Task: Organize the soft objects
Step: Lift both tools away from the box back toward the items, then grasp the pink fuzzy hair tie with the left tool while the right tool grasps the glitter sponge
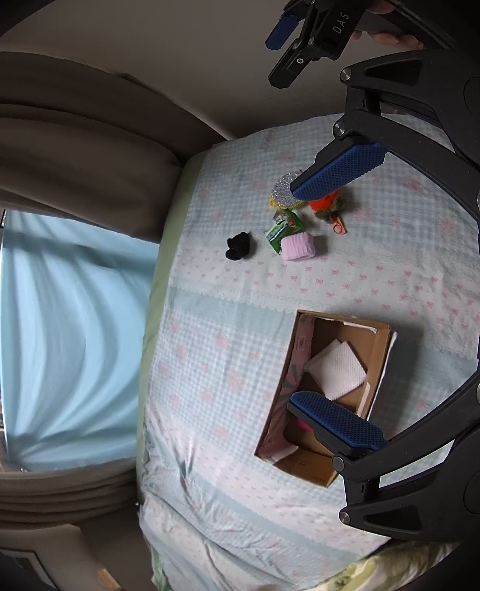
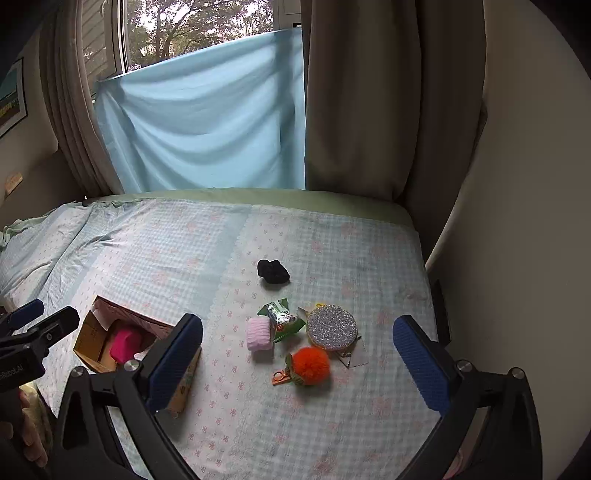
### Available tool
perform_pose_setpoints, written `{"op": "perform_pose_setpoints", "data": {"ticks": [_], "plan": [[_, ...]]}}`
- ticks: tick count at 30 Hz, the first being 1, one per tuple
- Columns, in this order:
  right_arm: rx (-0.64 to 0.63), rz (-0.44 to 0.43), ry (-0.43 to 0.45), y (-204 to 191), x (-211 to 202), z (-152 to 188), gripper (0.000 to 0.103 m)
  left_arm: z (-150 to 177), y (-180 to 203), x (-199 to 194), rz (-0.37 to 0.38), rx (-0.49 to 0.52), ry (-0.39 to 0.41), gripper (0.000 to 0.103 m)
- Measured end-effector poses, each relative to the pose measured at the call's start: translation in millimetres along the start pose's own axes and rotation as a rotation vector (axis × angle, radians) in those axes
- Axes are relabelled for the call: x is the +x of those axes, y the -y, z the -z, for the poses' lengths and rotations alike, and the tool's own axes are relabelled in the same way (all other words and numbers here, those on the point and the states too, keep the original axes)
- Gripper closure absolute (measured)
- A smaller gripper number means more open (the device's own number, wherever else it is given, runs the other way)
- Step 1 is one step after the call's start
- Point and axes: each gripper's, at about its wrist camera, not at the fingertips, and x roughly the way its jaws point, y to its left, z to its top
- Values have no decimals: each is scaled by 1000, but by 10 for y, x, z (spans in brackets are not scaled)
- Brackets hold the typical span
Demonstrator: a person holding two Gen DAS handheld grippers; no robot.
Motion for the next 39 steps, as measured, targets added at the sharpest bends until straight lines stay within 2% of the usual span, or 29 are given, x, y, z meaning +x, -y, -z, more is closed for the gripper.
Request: {"op": "perform_pose_setpoints", "data": {"ticks": [8, 16, 21, 27, 31, 35, 36, 37, 39], "plan": [[8, 3, -21, 413, 709, 64, 0, 199, 521, 890, 37, 17, -76, 0], [-3, 30, -99, 755, 1603, 288, 0, 556, 915, 2003, 71, 63, -185, 0], [-11, 3, -169, 862, 2237, 521, 0, 752, 951, 2668, 47, 75, -237, 0], [-65, -56, -219, 744, 2836, 726, 0, 934, 884, 3274, 46, 63, -286, 3], [-112, -71, -243, 671, 3157, 791, 0, 1027, 921, 3536, 45, 88, -304, 10], [-139, -75, -266, 661, 3384, 774, 0, 1060, 958, 3727, 49, 90, -322, 26], [-136, -84, -272, 674, 3420, 762, 2, 1058, 964, 3763, 51, 89, -326, 27], [-132, -93, -282, 688, 3453, 752, 8, 1054, 970, 3791, 51, 89, -326, 34], [-130, -101, -297, 705, 3498, 740, 12, 1035, 995, 3816, 37, 106, -316, 43]]}}
